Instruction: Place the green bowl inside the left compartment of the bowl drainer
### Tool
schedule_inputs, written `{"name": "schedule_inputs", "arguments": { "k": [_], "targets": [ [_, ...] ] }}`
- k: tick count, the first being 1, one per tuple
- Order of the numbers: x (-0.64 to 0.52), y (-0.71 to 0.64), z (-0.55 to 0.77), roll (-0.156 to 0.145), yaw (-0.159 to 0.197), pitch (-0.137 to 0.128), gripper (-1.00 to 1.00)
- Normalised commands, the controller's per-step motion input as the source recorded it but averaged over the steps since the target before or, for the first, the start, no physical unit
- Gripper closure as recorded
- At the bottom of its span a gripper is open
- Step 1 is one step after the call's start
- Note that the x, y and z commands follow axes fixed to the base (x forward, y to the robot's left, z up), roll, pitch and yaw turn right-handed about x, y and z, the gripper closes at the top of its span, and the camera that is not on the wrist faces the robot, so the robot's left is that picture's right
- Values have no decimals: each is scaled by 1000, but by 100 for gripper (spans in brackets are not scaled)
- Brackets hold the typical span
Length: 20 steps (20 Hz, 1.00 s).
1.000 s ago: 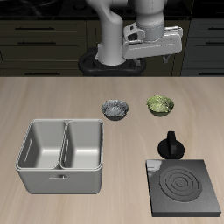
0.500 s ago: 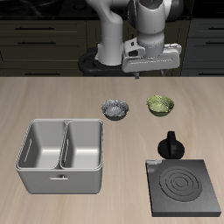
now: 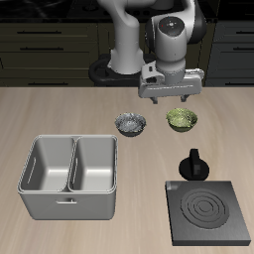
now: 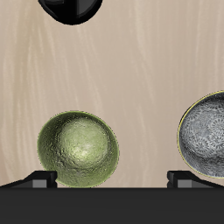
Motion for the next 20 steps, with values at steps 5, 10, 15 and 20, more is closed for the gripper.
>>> {"name": "schedule_inputs", "arguments": {
  "k": [5, 10, 15, 20],
  "targets": [
    [3, 89, -376, 17, -5, 64, -100],
    [13, 19, -347, 2, -22, 53, -100],
    [-27, -37, -228, -5, -17, 42, -100],
    [-34, 4, -228, 8, -7, 40, -100]
  ]
}}
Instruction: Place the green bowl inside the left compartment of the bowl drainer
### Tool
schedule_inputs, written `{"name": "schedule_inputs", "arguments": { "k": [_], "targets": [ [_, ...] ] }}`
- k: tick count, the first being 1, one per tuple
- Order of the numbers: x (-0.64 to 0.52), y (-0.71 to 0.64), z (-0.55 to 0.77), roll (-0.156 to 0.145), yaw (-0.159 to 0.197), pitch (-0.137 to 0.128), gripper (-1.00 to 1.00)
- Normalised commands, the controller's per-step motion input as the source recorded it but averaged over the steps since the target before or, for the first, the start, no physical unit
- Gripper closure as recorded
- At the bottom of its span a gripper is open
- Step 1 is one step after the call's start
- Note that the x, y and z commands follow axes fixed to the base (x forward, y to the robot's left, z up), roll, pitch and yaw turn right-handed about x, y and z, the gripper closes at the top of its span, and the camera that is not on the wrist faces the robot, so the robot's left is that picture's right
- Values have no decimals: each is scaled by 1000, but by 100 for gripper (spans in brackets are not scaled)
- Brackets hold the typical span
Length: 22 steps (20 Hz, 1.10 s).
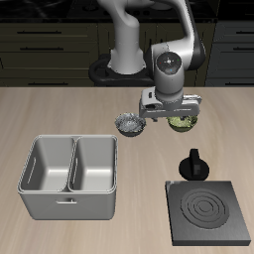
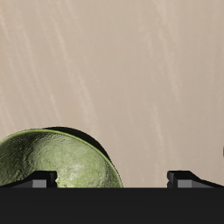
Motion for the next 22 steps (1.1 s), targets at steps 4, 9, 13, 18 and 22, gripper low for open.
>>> {"name": "schedule_inputs", "arguments": {
  "k": [4, 9, 13, 18, 22],
  "targets": [
    [-75, 8, -320, 14, -15, 67, -100],
    [-56, 62, -200, 42, -27, 52, -100],
    [-86, 142, -74, 65, -5, -5, 100],
    [-41, 67, 63, 35, -49, -3, 100],
    [16, -5, 99, 17, -19, -25, 100]
  ]
}}
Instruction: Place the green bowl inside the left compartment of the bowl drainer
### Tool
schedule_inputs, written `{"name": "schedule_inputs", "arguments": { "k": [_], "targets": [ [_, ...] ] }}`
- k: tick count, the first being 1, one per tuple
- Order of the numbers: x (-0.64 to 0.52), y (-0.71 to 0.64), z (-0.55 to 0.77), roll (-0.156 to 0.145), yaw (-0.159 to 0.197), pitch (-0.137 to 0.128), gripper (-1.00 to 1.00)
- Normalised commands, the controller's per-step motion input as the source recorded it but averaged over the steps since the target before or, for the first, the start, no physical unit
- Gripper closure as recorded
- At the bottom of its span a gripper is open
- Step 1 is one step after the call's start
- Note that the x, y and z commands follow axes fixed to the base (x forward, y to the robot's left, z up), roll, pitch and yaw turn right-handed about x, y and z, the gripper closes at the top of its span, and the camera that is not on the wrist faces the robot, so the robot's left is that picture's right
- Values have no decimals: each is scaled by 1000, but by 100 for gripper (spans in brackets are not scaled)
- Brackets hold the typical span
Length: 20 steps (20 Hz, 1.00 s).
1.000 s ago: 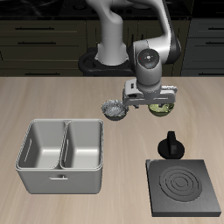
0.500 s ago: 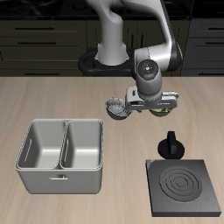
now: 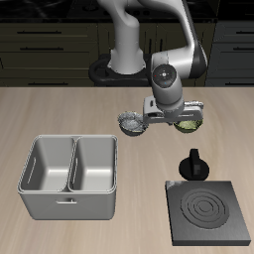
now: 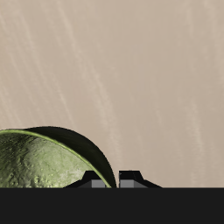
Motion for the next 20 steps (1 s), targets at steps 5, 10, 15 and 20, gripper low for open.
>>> {"name": "schedule_inputs", "arguments": {
  "k": [5, 10, 15, 20],
  "targets": [
    [85, -62, 135, 11, -32, -25, 100],
    [24, -65, 253, -26, 20, -58, 100],
    [-29, -201, 396, -46, 24, -81, 100],
    [-55, -326, 631, -57, 11, -119, 100]
  ]
}}
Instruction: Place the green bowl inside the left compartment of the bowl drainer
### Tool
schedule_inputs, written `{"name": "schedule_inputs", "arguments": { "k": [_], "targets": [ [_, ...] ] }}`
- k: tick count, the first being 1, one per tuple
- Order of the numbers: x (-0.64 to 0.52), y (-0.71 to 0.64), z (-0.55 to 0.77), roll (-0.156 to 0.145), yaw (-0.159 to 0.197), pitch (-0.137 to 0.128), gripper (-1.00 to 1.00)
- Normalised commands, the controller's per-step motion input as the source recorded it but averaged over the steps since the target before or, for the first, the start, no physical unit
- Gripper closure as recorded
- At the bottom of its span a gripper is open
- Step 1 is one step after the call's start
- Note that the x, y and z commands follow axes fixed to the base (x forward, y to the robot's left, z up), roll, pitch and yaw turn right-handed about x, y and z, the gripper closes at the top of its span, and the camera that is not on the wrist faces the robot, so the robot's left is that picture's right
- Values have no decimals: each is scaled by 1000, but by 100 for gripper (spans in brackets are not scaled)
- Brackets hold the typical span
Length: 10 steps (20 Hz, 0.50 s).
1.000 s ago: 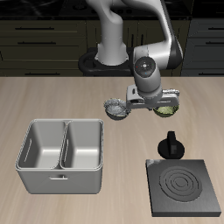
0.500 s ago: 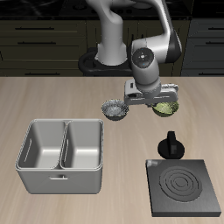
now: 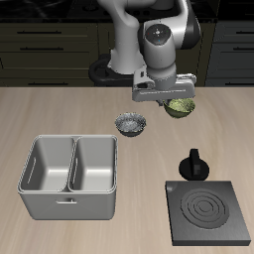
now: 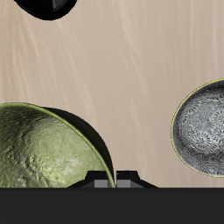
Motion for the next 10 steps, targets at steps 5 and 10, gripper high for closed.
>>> {"name": "schedule_inputs", "arguments": {
  "k": [5, 10],
  "targets": [
    [-88, -187, 443, -27, -8, -66, 100],
    [-117, -102, 502, -11, -5, -105, 100]
  ]
}}
